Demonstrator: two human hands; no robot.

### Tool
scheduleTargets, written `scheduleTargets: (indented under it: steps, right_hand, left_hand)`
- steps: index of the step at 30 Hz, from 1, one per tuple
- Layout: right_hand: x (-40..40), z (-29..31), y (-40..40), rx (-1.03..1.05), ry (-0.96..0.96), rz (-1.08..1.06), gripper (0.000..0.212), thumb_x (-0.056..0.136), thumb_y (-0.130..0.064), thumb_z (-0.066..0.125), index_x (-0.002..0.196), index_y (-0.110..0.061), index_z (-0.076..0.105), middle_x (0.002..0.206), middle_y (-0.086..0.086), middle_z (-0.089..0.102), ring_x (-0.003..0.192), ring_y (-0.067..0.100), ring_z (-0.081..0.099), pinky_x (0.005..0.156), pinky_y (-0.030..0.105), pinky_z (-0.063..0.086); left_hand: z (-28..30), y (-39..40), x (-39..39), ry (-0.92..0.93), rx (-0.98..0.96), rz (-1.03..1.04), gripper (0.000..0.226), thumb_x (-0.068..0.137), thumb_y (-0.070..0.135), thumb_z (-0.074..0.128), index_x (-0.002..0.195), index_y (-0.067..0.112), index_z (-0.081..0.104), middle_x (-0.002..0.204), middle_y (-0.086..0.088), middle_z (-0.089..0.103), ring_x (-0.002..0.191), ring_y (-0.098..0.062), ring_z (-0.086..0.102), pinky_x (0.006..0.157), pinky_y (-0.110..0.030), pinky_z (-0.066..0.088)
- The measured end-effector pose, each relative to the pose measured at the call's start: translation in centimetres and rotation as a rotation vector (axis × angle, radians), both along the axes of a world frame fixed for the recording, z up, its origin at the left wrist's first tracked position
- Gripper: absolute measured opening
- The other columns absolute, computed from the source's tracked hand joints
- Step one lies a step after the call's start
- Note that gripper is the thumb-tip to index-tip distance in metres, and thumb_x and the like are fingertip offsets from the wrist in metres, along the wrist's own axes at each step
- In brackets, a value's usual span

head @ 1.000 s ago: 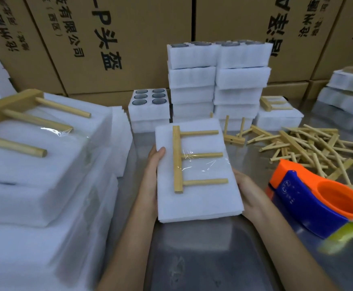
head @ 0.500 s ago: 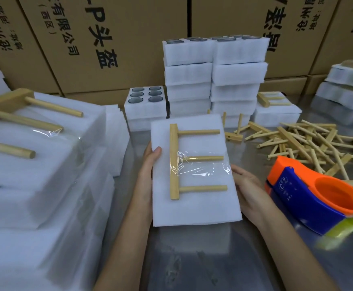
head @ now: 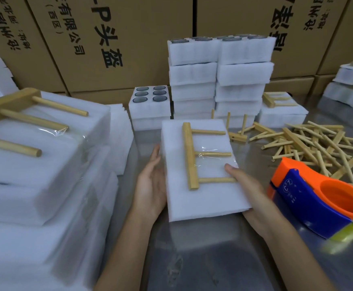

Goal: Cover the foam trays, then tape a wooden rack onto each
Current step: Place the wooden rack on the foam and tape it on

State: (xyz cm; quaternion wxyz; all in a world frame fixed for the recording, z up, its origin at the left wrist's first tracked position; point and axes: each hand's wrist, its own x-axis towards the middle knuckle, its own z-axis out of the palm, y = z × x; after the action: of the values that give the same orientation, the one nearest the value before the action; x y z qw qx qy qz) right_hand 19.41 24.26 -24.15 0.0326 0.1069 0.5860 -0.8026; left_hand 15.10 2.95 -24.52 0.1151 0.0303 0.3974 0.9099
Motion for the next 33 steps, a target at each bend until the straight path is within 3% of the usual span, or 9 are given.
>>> scheduleTargets:
  steps: [4, 8, 10, 16, 18, 21, 24, 29, 33]
  right_hand:
    - [0.7, -0.1, 0.2, -0.074, 0.048, 0.035, 0.032, 0.078, -0.040, 0.076, 0.107, -0.027, 0.076, 0.109, 0.007, 0.075, 0.098, 0.025, 0.073, 0.072, 0.030, 0.059]
    - [0.8, -0.1, -0.2, -0.061, 0.080, -0.004, 0.030, 0.080, -0.038, 0.074, 0.107, -0.024, 0.076, 0.108, 0.008, 0.075, 0.097, 0.024, 0.073, 0.069, 0.028, 0.059]
    - [0.9, -0.1, -0.2, -0.062, 0.092, 0.009, 0.029, 0.084, -0.037, 0.071, 0.110, -0.023, 0.074, 0.111, 0.008, 0.074, 0.101, 0.025, 0.071, 0.079, 0.033, 0.058]
    - [0.5, -0.1, -0.2, -0.087, 0.090, 0.079, 0.047, 0.081, -0.041, 0.070, 0.125, -0.024, 0.066, 0.121, 0.006, 0.070, 0.113, 0.025, 0.066, 0.105, 0.046, 0.045]
    - [0.2, -0.3, -0.6, -0.113, 0.110, 0.136, 0.057, 0.080, -0.042, 0.072, 0.133, -0.026, 0.059, 0.127, 0.005, 0.067, 0.118, 0.024, 0.064, 0.102, 0.047, 0.048]
    - [0.1, -0.7, -1.4, -0.028, 0.144, 0.150, 0.053, 0.071, -0.049, 0.074, 0.122, -0.037, 0.066, 0.124, 0.002, 0.068, 0.114, 0.023, 0.065, 0.084, 0.043, 0.057]
    - [0.4, -1.1, -1.4, 0.024, 0.152, 0.152, 0.056, 0.068, -0.055, 0.080, 0.120, -0.037, 0.068, 0.122, 0.003, 0.069, 0.109, 0.022, 0.067, 0.077, 0.037, 0.057]
    - [0.9, -0.5, -0.8, -0.009, 0.099, 0.113, 0.068, 0.068, -0.054, 0.081, 0.130, -0.031, 0.061, 0.122, 0.010, 0.068, 0.106, 0.030, 0.069, 0.073, 0.041, 0.059]
    - [1.9, -0.2, -0.6, -0.178, 0.145, 0.028, 0.070, 0.080, -0.040, 0.077, 0.142, -0.026, 0.047, 0.130, 0.008, 0.065, 0.117, 0.029, 0.063, 0.095, 0.052, 0.052]
  left_hand:
    - [-0.4, 0.3, 0.4, -0.076, -0.094, -0.082, 0.045, 0.104, 0.034, 0.047, 0.139, 0.010, 0.058, 0.136, -0.016, 0.062, 0.129, -0.034, 0.057, 0.113, -0.052, 0.040]
    - [-0.6, 0.8, 0.7, -0.121, -0.159, -0.172, 0.055, 0.101, 0.058, 0.041, 0.135, 0.020, 0.064, 0.133, -0.009, 0.066, 0.124, -0.029, 0.062, 0.107, -0.049, 0.045]
    - [-0.8, 0.9, 0.7, -0.131, -0.186, -0.171, 0.058, 0.100, 0.064, 0.039, 0.129, 0.024, 0.068, 0.132, -0.007, 0.067, 0.122, -0.027, 0.063, 0.104, -0.047, 0.049]
    - [-0.9, 0.9, 0.6, -0.099, -0.099, -0.072, 0.043, 0.101, 0.045, 0.045, 0.102, 0.022, 0.081, 0.109, -0.007, 0.076, 0.098, -0.023, 0.074, 0.072, -0.035, 0.060]
    - [-1.0, 0.7, 0.3, -0.067, -0.008, -0.047, 0.040, 0.097, 0.037, 0.048, 0.092, 0.018, 0.083, 0.095, -0.005, 0.078, 0.084, -0.021, 0.076, 0.065, -0.032, 0.060]
    - [-1.6, 0.1, -0.2, -0.086, 0.030, 0.005, 0.047, 0.103, 0.040, 0.041, 0.094, 0.015, 0.080, 0.082, -0.001, 0.078, 0.071, -0.017, 0.076, 0.056, -0.028, 0.059]
    - [-1.8, 0.3, -0.3, -0.114, 0.090, -0.048, 0.055, 0.107, 0.043, 0.034, 0.099, 0.016, 0.082, 0.101, -0.008, 0.077, 0.089, -0.026, 0.075, 0.069, -0.037, 0.061]
    - [-1.8, 1.0, 0.1, -0.120, 0.107, -0.108, 0.054, 0.106, 0.051, 0.038, 0.135, 0.014, 0.064, 0.135, -0.015, 0.064, 0.124, -0.035, 0.061, 0.103, -0.051, 0.049]
    - [-1.3, 2.2, 1.0, -0.121, 0.152, -0.138, 0.059, 0.104, 0.055, 0.037, 0.136, 0.013, 0.062, 0.137, -0.015, 0.062, 0.127, -0.035, 0.058, 0.111, -0.054, 0.041]
